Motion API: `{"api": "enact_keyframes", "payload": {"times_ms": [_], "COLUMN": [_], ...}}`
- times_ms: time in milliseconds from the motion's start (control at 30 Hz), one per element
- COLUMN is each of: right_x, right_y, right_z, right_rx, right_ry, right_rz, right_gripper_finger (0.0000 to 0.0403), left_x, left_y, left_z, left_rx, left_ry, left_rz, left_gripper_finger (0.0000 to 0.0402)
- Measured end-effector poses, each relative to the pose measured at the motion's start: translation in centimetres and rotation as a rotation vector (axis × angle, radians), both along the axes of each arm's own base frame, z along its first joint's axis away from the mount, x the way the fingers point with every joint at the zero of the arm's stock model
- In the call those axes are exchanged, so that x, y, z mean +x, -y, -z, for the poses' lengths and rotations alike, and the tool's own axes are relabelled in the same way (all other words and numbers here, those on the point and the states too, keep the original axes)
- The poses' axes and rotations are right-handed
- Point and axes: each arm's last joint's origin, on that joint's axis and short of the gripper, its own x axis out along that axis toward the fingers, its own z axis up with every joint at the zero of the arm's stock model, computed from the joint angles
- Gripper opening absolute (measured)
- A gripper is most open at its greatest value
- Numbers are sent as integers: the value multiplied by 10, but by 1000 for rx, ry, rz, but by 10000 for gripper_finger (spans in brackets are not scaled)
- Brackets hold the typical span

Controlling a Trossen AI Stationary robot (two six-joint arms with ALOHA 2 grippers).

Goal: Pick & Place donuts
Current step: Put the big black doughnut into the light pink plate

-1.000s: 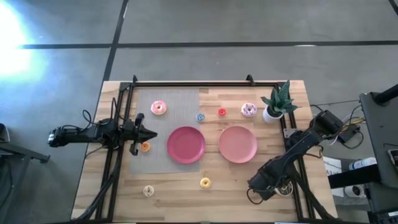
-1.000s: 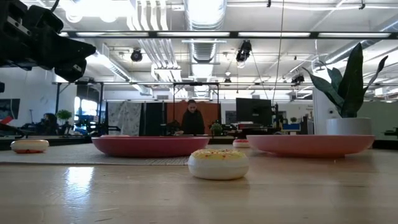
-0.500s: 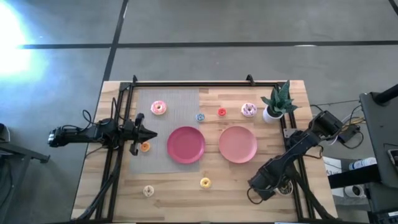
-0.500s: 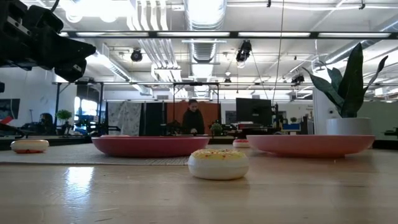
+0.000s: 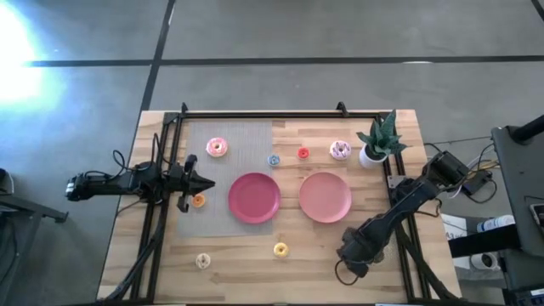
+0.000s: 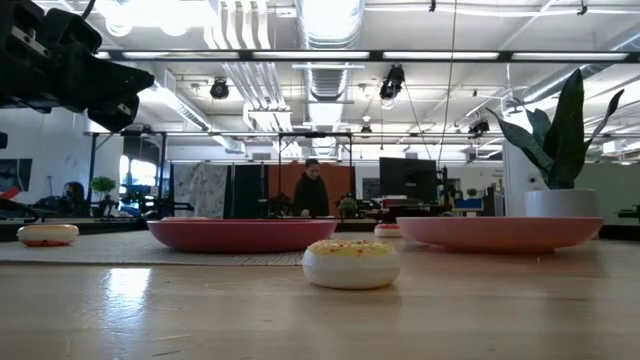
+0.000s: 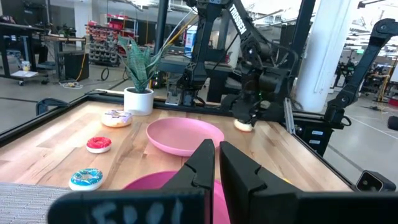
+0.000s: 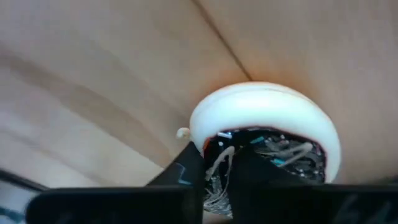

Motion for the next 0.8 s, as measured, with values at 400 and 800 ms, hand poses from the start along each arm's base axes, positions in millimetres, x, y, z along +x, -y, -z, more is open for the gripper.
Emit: {"api": "enact_keyframes", "payload": {"times_ms": [400, 800], "right_x": [77, 102], "right_y": [38, 161], "right_z": [-95, -70], "right_rx": [-363, -147], "right_ry": [391, 223], "right_rz": [-30, 268], "right_gripper_finger": [19, 23], "left_x": [0, 0], "left_y": [0, 0], "left_z": [0, 0], "left_rx": [0, 0], "left_ry": [0, 0], "left_rz": [0, 0], "left_gripper_finger": [0, 0]}}
